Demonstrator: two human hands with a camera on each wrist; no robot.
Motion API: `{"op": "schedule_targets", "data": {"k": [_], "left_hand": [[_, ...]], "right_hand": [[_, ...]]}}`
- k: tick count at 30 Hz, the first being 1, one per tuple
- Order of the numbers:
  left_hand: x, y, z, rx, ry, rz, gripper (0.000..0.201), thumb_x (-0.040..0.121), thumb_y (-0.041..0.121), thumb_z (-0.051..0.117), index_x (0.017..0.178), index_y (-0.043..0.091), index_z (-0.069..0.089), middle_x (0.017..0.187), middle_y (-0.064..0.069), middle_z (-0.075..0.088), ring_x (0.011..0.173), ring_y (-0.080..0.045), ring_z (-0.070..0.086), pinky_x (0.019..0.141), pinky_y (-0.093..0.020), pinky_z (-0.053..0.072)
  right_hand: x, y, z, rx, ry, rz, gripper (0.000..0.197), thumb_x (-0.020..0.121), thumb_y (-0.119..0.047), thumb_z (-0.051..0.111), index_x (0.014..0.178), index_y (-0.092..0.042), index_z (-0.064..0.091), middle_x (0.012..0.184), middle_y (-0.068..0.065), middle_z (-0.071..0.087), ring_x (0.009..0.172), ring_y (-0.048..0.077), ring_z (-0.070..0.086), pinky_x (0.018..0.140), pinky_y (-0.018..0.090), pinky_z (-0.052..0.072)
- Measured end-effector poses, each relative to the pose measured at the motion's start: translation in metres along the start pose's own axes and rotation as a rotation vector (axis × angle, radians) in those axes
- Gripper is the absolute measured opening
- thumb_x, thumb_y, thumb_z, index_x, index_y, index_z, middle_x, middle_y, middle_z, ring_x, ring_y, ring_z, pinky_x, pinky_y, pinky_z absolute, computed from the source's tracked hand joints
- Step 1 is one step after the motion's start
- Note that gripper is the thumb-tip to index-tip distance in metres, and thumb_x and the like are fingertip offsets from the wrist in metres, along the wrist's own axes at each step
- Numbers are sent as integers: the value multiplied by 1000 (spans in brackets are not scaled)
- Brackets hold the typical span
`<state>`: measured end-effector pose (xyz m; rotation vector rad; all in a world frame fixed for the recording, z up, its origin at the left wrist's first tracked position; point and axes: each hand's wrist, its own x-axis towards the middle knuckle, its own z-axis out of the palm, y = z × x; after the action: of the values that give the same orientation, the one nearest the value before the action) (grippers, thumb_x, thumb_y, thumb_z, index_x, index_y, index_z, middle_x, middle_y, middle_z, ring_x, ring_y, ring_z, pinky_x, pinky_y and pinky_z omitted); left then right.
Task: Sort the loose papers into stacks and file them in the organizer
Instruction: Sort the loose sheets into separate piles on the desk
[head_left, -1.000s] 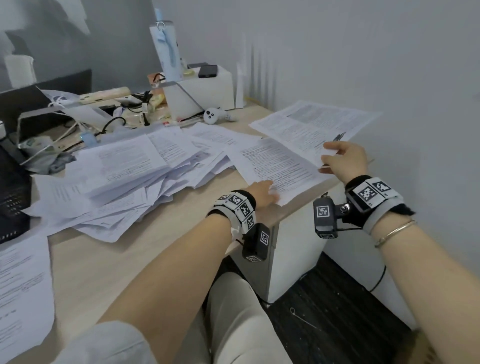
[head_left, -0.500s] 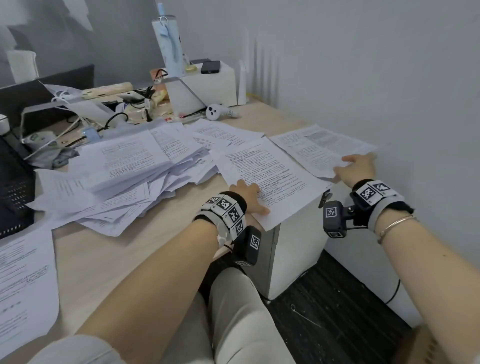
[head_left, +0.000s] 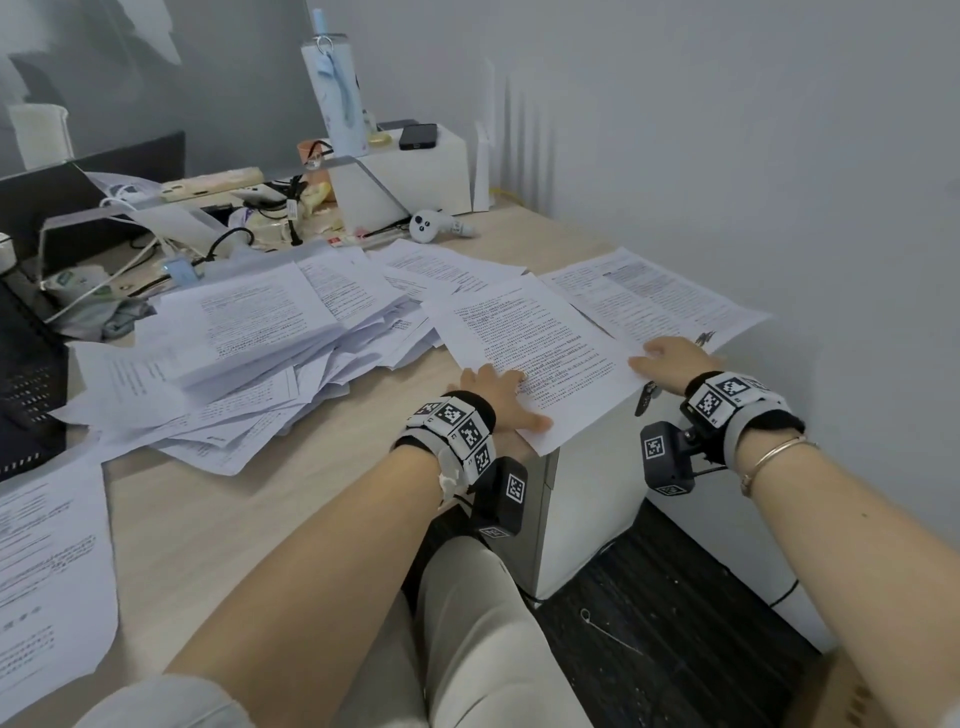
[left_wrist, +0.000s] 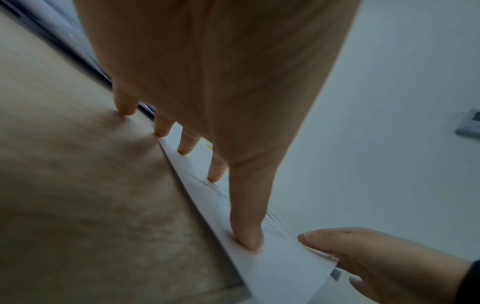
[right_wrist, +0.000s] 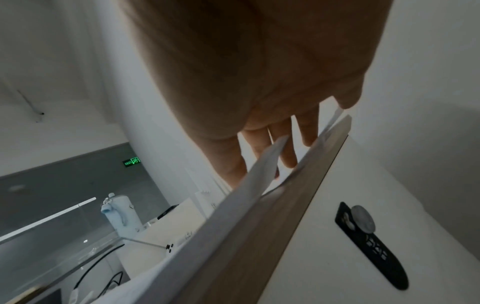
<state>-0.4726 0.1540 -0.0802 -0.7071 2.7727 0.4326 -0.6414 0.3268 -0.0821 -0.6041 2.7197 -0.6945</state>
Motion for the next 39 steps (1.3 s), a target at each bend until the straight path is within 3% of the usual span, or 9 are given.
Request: {"op": "schedule_targets", "data": {"k": [4, 9, 15, 19, 24, 28, 32, 35, 39], "left_hand": [[-1, 2, -4, -96, 43, 11, 86, 78, 67, 54, 146, 25, 24, 152, -9, 24, 141, -34, 16, 112, -56, 19], [-11, -8, -24, -283, 120, 44, 77, 86, 55, 56, 147, 18, 27, 151, -12, 29, 139, -31, 26, 113, -45, 25], [-28, -41, -47, -423, 190, 28, 61, 89, 45, 58, 140, 18, 37, 145, -6, 40, 130, -22, 42, 106, -34, 34], [-46, -71, -61, -490, 280, -1, 53, 91, 36, 58, 137, 15, 41, 142, -6, 44, 129, -20, 43, 95, -24, 31], [-67, -119, -75, -475, 363, -80, 53, 89, 34, 59, 136, 16, 41, 140, -7, 45, 123, -21, 46, 83, -22, 34], [-86, -156, -83, -514, 431, -138, 48, 92, 28, 57, 134, 11, 43, 137, -5, 47, 117, -18, 47, 69, -4, 37], [-107, -192, -87, -584, 518, -208, 51, 91, 28, 59, 136, 11, 42, 140, -7, 46, 128, -20, 43, 96, -23, 32], [-121, -214, -85, -659, 568, -255, 52, 89, 25, 62, 135, 11, 42, 138, -8, 47, 125, -19, 46, 95, -25, 36], [-135, -238, -80, -781, 593, -313, 54, 88, 24, 64, 135, 13, 41, 134, -7, 51, 118, -19, 50, 88, -25, 38]], "right_hand": [[-5, -12, -7, 15, 170, -66, 60, 89, -35, 58, 142, -16, 39, 148, 7, 39, 140, 29, 26, 116, 52, 15], [-20, -51, -12, 37, 190, -165, 48, 89, -32, 57, 135, -19, 49, 147, 0, 40, 141, 23, 27, 116, 49, -6], [-40, -106, 4, 151, 106, -301, 45, 87, -29, 60, 130, -16, 52, 142, 3, 46, 134, 23, 38, 116, 47, 18], [-56, -148, 18, 196, 37, -385, 46, 89, -26, 59, 132, -12, 51, 142, 2, 46, 132, 20, 41, 111, 32, 28], [-72, -200, 43, 191, -15, -470, 46, 89, -23, 59, 133, -11, 51, 142, 4, 46, 132, 18, 41, 102, 23, 30], [-82, -238, 67, 200, -77, -540, 46, 89, -20, 57, 133, -10, 49, 142, 6, 46, 130, 20, 42, 100, 25, 33], [-92, -276, 92, 218, -144, -560, 57, 90, -18, 57, 142, -10, 36, 147, 7, 39, 133, 20, 39, 97, 23, 32], [-97, -299, 112, 240, -206, -571, 65, 89, -17, 56, 146, -10, 26, 149, 9, 35, 135, 22, 36, 98, 22, 30], [-98, -322, 135, 190, -245, -610, 53, 90, -18, 57, 139, -8, 41, 145, 7, 40, 133, 21, 38, 100, 25, 32]]}}
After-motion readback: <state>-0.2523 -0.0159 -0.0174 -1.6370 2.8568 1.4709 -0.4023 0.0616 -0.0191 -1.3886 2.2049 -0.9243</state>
